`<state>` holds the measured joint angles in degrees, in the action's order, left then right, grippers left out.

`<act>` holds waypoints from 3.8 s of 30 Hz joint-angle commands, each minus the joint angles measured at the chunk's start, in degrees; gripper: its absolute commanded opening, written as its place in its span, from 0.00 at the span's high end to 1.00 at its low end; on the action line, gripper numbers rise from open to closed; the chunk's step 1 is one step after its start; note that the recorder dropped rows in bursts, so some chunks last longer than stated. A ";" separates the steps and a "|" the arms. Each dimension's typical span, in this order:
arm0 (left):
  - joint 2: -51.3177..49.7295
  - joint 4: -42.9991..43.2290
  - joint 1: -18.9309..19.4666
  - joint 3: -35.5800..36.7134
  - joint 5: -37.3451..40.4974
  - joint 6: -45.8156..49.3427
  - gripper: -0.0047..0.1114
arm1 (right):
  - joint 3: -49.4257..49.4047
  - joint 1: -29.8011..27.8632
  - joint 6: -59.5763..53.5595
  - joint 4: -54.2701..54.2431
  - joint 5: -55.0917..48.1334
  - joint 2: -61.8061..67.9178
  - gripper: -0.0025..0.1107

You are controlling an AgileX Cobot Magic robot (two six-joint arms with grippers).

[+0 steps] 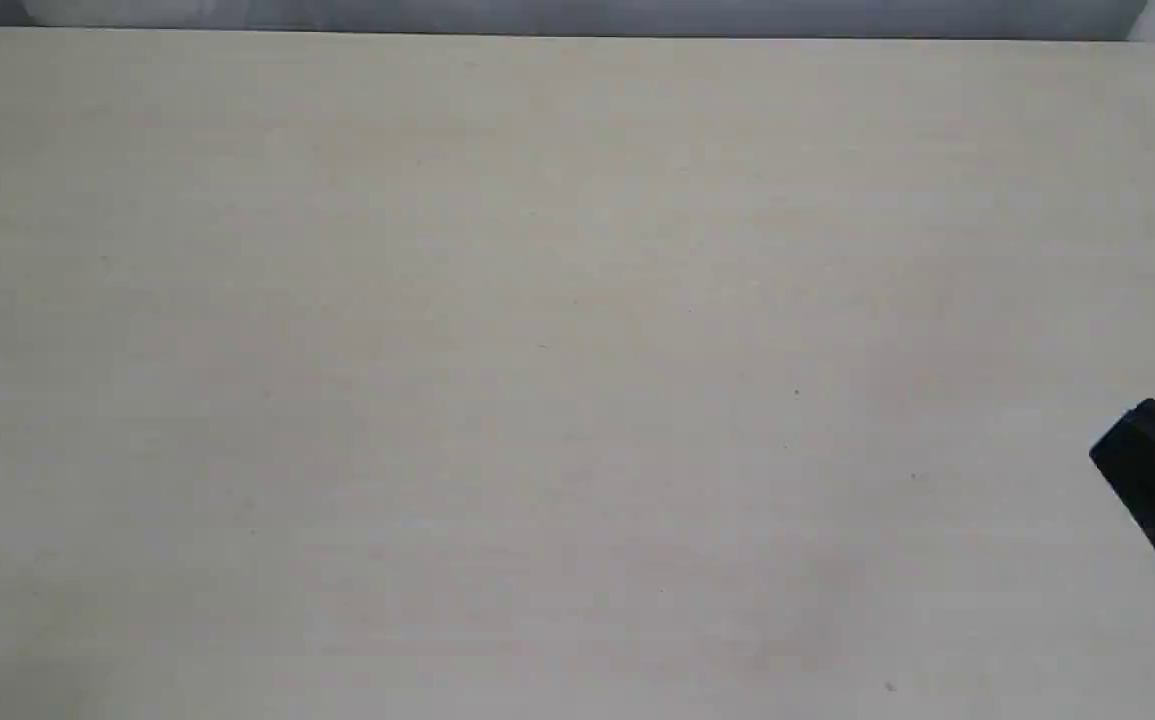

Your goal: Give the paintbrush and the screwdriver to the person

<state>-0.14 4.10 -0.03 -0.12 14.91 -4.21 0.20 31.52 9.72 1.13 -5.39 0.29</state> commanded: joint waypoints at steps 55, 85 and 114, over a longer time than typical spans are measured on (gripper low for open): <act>0.14 -0.29 -0.37 0.12 -0.50 -0.12 0.96 | -0.20 -34.07 -1.59 8.53 -11.76 -0.29 0.94; 0.14 -0.05 -0.37 0.12 -0.62 -0.12 0.96 | -0.20 -35.43 -1.38 8.36 -12.96 -0.29 0.94; 0.14 -0.21 -0.37 0.12 -0.60 -0.12 0.96 | -0.20 -35.43 -11.46 2.21 -13.58 -0.29 0.94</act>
<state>-0.14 4.10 -0.03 -0.12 14.91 -4.21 0.20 -3.65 -1.09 3.52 -18.92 0.29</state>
